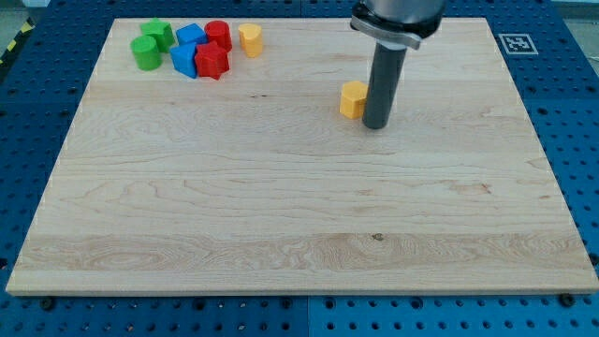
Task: Move the yellow hexagon below the yellow heart
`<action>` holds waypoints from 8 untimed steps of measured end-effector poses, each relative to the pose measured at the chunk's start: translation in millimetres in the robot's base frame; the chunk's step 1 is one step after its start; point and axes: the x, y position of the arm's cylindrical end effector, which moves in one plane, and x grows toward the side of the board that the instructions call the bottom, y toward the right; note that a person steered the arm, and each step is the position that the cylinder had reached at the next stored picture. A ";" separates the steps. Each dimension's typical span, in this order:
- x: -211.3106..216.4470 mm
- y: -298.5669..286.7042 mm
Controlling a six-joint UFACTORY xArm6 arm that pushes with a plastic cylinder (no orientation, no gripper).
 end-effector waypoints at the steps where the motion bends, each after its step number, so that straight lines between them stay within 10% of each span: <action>1: -22.1 -13.2; 8: -79.6 -99.4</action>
